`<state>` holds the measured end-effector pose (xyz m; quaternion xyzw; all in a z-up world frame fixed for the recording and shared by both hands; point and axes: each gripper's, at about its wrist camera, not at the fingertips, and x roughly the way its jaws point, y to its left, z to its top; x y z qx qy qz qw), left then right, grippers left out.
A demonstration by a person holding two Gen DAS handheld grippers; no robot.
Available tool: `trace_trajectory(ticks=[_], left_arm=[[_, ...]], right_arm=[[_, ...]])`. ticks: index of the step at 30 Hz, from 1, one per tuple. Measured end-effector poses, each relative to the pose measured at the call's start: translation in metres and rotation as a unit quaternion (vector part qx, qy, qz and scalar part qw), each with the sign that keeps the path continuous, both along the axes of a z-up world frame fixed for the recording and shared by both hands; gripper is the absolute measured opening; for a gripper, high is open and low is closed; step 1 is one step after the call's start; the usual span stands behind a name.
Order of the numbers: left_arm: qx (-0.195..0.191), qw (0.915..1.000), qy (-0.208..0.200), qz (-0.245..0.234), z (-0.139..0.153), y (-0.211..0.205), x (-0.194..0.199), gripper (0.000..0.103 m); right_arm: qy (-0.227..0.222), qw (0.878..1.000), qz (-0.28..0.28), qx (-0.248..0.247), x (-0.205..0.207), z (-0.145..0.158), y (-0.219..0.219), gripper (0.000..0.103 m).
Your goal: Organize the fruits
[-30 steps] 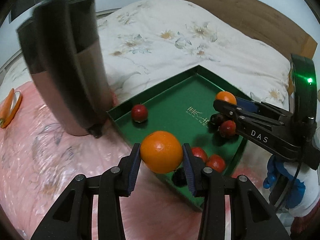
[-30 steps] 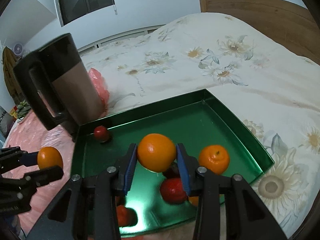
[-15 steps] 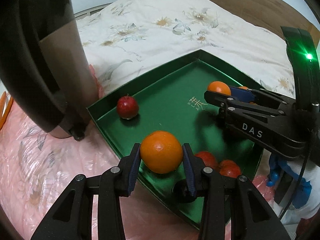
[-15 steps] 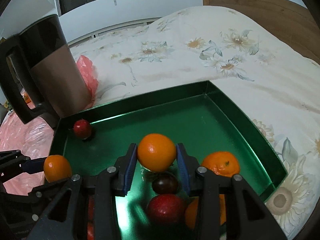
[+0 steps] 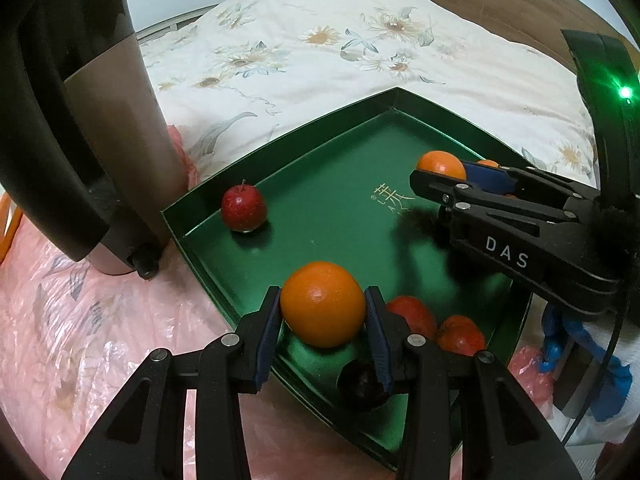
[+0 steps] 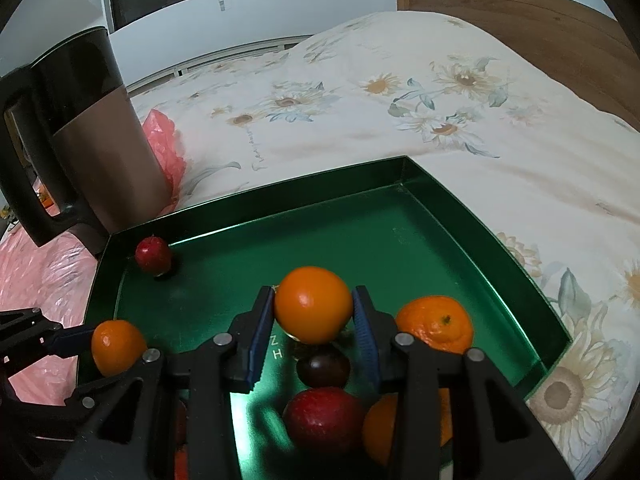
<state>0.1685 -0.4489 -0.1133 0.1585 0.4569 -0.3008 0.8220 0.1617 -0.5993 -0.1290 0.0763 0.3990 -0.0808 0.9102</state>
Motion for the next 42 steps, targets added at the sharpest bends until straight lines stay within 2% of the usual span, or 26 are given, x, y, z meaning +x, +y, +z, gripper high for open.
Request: trace_trajectory(ticks=[2,6,8,10,16,18,20,25,28,36,42], left_arm=[[0.001,1.0000,-0.002,0.003,0.002,0.001,-0.001,0.036],[0.001,1.0000,-0.003,0.008,0.006,0.004,-0.002,0.036],[-0.004,0.9999,-0.009,0.010,0.011,0.005,-0.005,0.051],[-0.009,0.9996,-0.025,0.013,0.020,0.008,-0.010,0.055],[-0.019,0.9992,-0.034,0.014,0.038,0.021,-0.022,0.055],[-0.024,0.9989,-0.036,0.017,0.044,0.031,-0.027,0.056],[-0.027,0.9986,-0.037,0.026,0.048,0.044,-0.033,0.060],[-0.031,0.9970,-0.052,0.049,0.056,0.085,-0.051,0.060],[-0.027,0.9954,-0.065,0.065,0.063,0.112,-0.065,0.060],[-0.027,0.9898,-0.078,0.116,0.076,0.184,-0.093,0.065],[-0.022,0.9804,-0.116,0.158,0.083,0.224,-0.116,0.072]], right_arm=[[-0.001,1.000,-0.004,-0.003,-0.003,0.002,0.000,0.076],[-0.003,1.000,-0.010,-0.005,-0.009,0.008,0.001,0.082],[-0.005,1.000,-0.012,-0.008,-0.013,0.012,0.002,0.085],[-0.006,1.000,-0.012,-0.010,-0.017,0.016,0.004,0.087],[-0.014,1.000,-0.013,-0.011,-0.035,0.030,0.015,0.088],[-0.017,1.000,-0.011,-0.014,-0.042,0.037,0.021,0.095],[-0.022,1.000,-0.009,-0.019,-0.050,0.045,0.029,0.097],[-0.032,0.999,0.005,-0.020,-0.066,0.061,0.053,0.099],[-0.038,0.999,0.020,-0.025,-0.077,0.072,0.074,0.103],[-0.049,0.997,0.056,-0.026,-0.107,0.087,0.132,0.103],[-0.056,0.996,0.067,-0.023,-0.125,0.088,0.169,0.103]])
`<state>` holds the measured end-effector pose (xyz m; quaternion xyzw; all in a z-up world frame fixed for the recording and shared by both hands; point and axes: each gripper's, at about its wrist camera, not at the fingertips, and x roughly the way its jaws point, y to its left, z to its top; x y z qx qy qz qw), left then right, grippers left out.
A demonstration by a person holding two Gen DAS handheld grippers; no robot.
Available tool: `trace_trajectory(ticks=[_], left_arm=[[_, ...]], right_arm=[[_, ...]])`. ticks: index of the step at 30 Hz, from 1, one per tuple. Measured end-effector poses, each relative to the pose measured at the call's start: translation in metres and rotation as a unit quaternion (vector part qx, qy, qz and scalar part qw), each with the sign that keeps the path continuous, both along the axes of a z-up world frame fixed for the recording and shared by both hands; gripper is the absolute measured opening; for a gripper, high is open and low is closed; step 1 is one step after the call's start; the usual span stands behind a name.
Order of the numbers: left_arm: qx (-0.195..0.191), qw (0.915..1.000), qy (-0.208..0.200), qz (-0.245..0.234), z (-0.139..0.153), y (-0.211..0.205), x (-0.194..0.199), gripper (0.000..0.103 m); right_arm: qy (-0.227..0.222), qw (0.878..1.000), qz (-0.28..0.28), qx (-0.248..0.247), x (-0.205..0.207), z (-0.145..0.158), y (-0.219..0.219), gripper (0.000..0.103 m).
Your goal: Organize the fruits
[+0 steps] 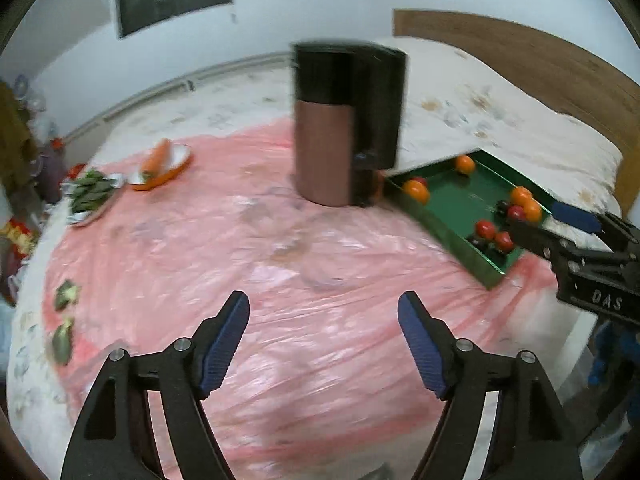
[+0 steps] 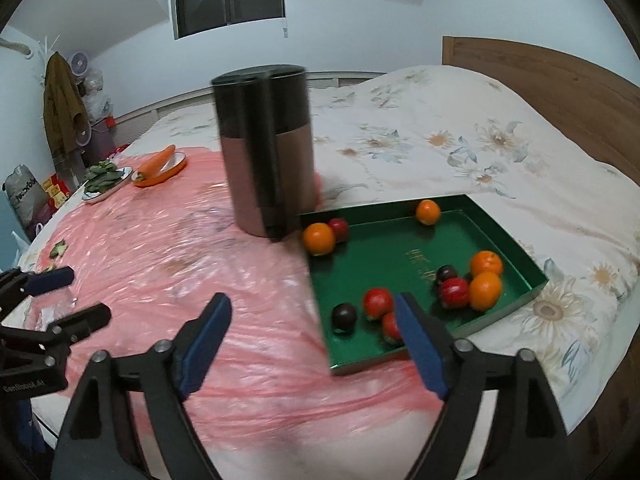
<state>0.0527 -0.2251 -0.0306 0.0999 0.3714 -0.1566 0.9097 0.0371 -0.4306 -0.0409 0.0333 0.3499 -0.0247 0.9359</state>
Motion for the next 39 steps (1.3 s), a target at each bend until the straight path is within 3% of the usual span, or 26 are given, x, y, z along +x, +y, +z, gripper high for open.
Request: trace_trajectory(ticks=[7,13,21,39], left_arm=[[-0.014,0.9980,-0.023,0.057,0.011,0.049,-0.014,0.074],[-0.026,0.9932,-0.057,0.098,0.023,0.086,-0.028,0.094],[-0.041,0.9904,-0.062,0.117,0.027,0.120,-0.036,0.095],[-0.054,0.9905,-0.055,0.114,0.027,0.138,-0.037,0.096]], right_arm=[[-0.017,1.000,-0.001,-0.020,-0.011,0.003,0.040,0.103],[-0.030,0.999,0.009,-0.038,-0.018,0.010,0.068,0.103],[-0.042,0.998,0.019,-0.039,-0.021,0.019,0.092,0.103],[-0.040,0.998,0.017,-0.054,-0.022,0.022,0.106,0.103]])
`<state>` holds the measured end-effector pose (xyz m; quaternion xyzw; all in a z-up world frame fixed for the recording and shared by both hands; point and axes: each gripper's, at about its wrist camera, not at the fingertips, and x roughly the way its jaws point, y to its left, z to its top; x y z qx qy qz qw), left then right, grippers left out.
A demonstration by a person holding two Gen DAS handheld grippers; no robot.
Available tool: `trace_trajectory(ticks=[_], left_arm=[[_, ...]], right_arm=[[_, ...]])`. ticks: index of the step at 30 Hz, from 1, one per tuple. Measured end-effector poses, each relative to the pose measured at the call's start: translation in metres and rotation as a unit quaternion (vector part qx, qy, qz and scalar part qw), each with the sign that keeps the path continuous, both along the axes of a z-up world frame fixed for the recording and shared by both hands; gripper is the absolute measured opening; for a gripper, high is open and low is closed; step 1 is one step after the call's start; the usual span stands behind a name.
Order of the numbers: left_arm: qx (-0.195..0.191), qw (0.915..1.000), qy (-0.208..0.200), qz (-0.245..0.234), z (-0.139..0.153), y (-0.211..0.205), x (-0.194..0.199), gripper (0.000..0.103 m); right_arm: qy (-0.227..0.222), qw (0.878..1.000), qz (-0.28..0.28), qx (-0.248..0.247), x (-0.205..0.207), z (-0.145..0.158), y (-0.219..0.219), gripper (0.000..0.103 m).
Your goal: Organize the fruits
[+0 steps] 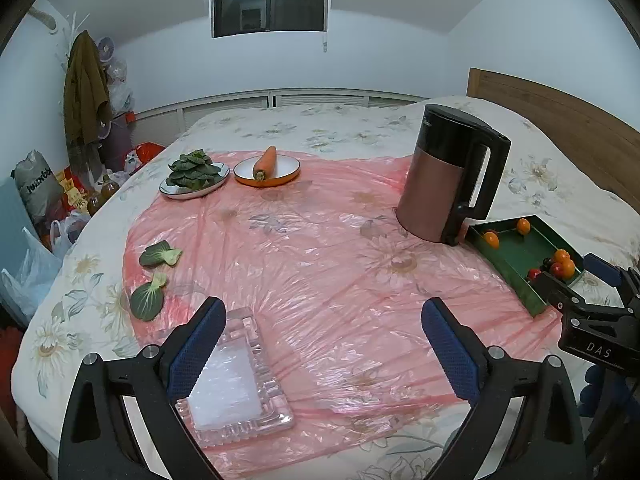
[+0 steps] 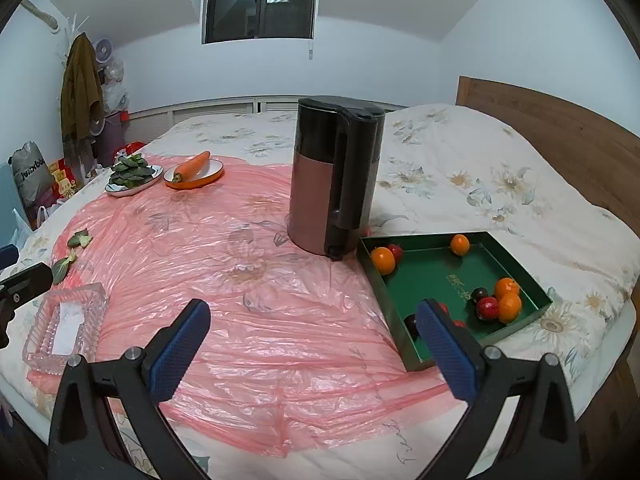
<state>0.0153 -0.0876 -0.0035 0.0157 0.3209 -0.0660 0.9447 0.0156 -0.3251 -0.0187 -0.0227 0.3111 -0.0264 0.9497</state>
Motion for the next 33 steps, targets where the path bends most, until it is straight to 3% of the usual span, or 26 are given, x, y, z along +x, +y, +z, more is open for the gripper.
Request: trace_trajectory(ticks=[33], left_arm=[[0.011,0.9998,0.002,-0.018,-0.004,-0.003,-0.002,0.101]], right_arm=[[0.008,1.000,-0.003,-0.006,0.002,-0.005,-0.009,0.103]])
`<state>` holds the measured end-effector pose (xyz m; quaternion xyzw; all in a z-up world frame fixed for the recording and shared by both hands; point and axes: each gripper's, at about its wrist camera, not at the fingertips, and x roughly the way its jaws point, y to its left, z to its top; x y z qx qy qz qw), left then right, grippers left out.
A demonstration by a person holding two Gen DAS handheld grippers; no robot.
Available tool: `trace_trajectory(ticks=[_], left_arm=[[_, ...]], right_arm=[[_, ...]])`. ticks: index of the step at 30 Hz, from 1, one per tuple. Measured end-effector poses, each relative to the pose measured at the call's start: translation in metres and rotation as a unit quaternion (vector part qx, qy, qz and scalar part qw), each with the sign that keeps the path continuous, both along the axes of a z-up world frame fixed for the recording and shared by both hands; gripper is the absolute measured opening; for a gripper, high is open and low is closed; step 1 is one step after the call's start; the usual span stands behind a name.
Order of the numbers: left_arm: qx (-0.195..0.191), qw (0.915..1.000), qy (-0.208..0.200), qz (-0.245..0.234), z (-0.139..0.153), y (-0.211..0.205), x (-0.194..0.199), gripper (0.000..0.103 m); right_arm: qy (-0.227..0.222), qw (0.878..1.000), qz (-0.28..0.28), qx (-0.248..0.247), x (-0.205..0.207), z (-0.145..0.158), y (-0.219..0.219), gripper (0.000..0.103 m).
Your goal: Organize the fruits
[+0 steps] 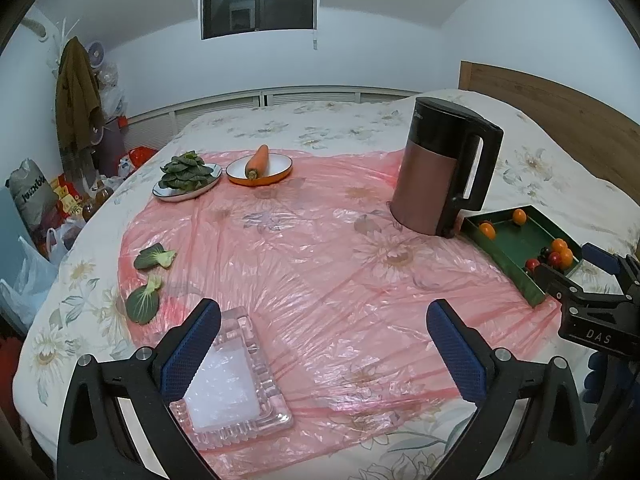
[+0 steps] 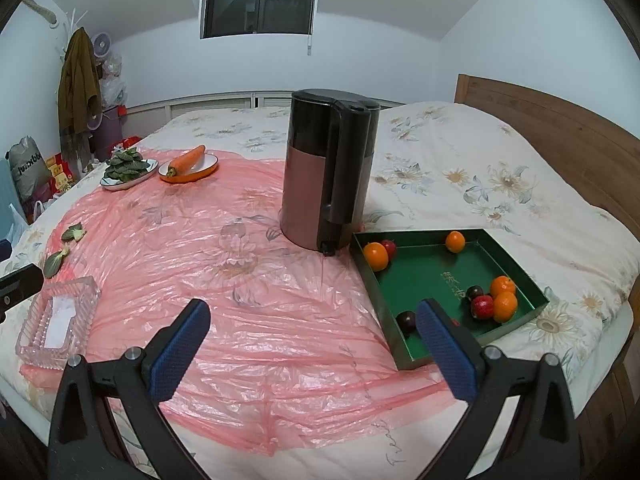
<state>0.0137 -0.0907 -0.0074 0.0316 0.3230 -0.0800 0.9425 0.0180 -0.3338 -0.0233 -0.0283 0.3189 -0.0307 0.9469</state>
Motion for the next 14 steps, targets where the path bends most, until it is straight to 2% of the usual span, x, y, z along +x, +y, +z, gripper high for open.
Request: trace_trajectory(ticks=[14], left_arm=[[0.003,1.0000,-0.001,-0.004,0.0016,-0.0007,-0.0016,0.101]], right_arm=[[0.002,1.000,0.002,-0.008,-0.0011,0.0005,0.0012,0.103]])
